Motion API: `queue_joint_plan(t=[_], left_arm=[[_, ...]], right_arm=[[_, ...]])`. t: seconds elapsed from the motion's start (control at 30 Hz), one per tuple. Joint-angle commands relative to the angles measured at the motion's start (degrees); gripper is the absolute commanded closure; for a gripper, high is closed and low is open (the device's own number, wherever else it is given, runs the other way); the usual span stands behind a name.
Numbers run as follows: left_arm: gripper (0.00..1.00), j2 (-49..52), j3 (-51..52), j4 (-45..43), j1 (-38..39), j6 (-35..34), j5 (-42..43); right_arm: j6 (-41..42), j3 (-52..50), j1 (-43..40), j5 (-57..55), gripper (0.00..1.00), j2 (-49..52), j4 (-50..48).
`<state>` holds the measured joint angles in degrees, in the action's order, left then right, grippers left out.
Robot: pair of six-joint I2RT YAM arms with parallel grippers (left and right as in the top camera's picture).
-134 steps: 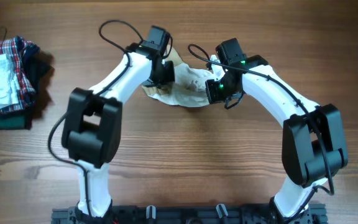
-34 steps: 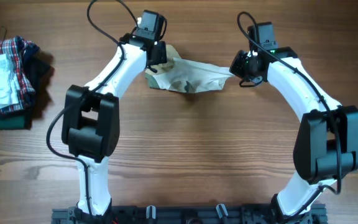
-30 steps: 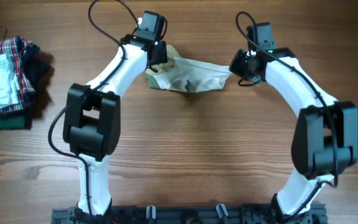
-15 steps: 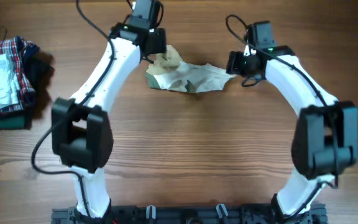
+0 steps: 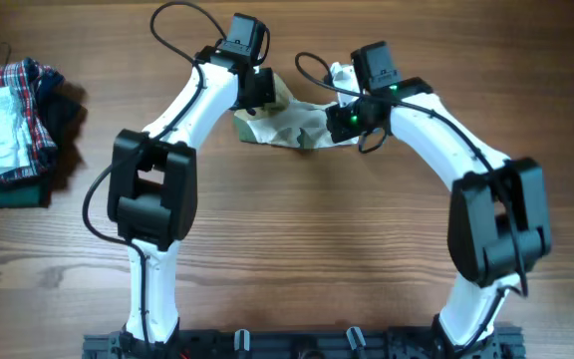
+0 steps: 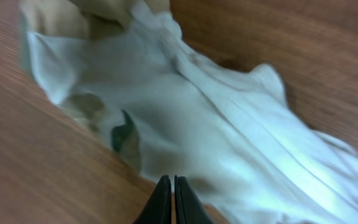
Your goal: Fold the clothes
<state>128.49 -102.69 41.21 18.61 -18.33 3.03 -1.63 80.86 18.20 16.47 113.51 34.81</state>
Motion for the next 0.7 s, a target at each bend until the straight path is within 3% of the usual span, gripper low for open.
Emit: queue_joint_plan(t=[0.0,0.23,0.4,0.5,0.67], left_arm=[[0.96,1.9,-0.3,-2.8,-0.3,-0.5,0.8],[0.94,5.6,-0.3,-9.5,-0.1,-0.5,1.0],[0.63,6.8,-0.8,-19.1,-0.6,1.6,1.0],[0.57,6.8,-5.2,-17.2,-2.0,1.6,1.0],[0.52,5.0,-15.0,-5.6,-3.2,1.6,1.1]], right_arm=[[-0.8,-0.6,-0.2,-3.1,0.96,4.2,-1.7],[0.7,-0.6,-0.2,-8.2,0.96,7.0,-4.5],[1.9,-0.6,-0.2,-7.9,0.96,7.0,-4.3],[2.3,-0.6,-0.2,-7.9,0.96,7.0,-3.7],[2.3,-0.7,-0.2,-7.5,0.95,7.0,-2.5]])
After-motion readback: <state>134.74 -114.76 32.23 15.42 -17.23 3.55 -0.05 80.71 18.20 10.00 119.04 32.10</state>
